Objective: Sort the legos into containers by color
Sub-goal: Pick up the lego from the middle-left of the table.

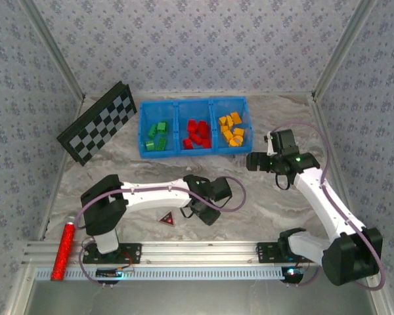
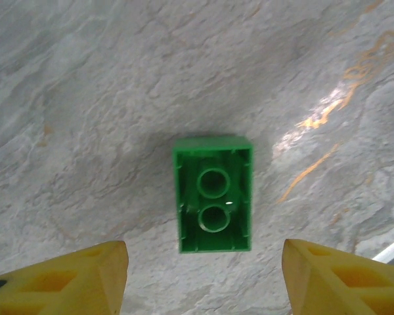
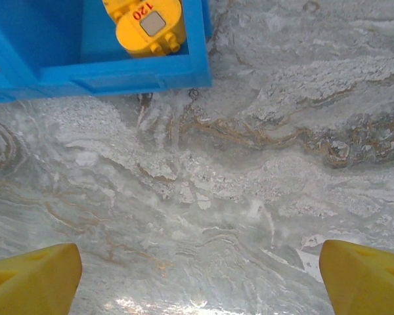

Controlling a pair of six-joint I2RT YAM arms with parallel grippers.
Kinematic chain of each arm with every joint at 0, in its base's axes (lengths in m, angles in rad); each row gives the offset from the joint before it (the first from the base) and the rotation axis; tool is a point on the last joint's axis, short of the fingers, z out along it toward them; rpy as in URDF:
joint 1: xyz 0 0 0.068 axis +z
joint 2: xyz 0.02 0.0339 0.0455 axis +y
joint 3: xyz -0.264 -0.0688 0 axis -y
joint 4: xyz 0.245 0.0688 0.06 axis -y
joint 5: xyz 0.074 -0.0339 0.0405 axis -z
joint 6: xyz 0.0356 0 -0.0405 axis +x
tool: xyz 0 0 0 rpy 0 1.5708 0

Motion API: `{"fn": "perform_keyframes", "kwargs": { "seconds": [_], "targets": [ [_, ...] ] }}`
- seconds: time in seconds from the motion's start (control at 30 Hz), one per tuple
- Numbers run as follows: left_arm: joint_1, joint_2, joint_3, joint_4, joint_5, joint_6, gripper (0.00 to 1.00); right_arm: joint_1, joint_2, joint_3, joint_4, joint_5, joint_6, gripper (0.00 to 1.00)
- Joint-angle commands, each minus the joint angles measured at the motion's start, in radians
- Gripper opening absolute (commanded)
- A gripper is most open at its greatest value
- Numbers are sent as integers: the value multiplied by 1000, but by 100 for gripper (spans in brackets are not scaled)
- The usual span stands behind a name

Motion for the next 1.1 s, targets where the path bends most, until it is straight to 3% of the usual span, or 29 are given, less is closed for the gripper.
{"fn": "perform_keyframes", "kwargs": {
  "seconds": [0.0, 0.5, 0.6, 0.73, 0.9, 1.07],
  "targets": [
    [-9, -18, -3, 46, 20, 19, 64, 8, 31, 17, -15, 20, 8, 95],
    [0, 102, 38, 46, 42, 7, 65, -10, 97, 46, -6, 33, -37, 95],
    [16, 111, 27, 76, 54, -7, 58, -14, 117, 57, -2, 35, -46, 94],
    [40, 122, 28, 67, 63, -24, 37, -23, 152, 70, 6, 31, -56, 94],
    [67, 130, 37, 26, 81, -32, 26, -30, 194, 97, 14, 21, -58, 94],
    [139, 71, 64, -33, 68, -42, 25, -32, 226, 139, -4, 19, -64, 94]
  ]
}}
